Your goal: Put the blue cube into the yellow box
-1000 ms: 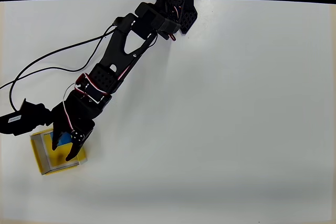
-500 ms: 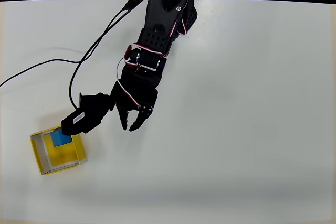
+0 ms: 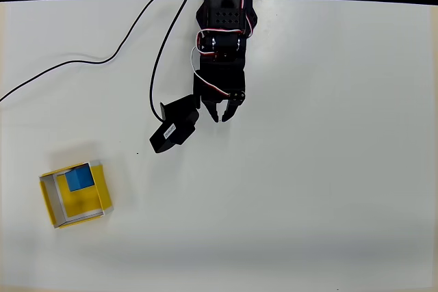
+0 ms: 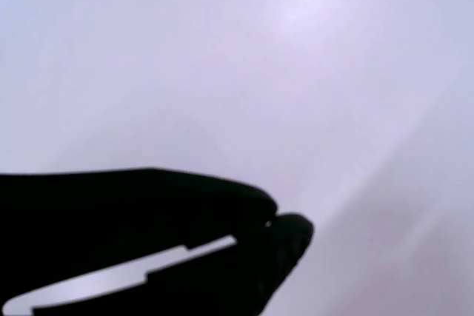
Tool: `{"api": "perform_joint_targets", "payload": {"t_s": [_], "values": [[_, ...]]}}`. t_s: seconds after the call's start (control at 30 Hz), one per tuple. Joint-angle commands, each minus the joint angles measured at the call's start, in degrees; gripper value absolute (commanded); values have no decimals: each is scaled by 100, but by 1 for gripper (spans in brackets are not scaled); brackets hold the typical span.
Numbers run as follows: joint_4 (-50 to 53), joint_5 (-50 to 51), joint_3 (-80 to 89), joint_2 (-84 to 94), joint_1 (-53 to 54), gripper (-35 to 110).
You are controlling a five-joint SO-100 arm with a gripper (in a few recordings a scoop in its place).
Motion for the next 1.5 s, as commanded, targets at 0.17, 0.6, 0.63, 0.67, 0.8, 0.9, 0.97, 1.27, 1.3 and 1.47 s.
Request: {"api": "perform_joint_targets", "payload": {"t_s": [0.17, 0.6, 0.63, 0.67, 0.8, 0.9, 0.97, 1.27, 1.3, 1.47], "values": [[826, -352, 1222, 1969, 35, 0], [2408, -308, 1723, 2593, 229, 0], [2408, -272, 1723, 2593, 229, 0], [2408, -158, 1723, 2593, 229, 0], [2408, 26, 1723, 2593, 220, 1], [2408, 26, 1723, 2584, 158, 1], [2399, 26, 1723, 2575, 158, 1], [2399, 26, 1723, 2575, 158, 1], [2399, 26, 1723, 2575, 158, 1], [2399, 26, 1723, 2575, 158, 1]]}}
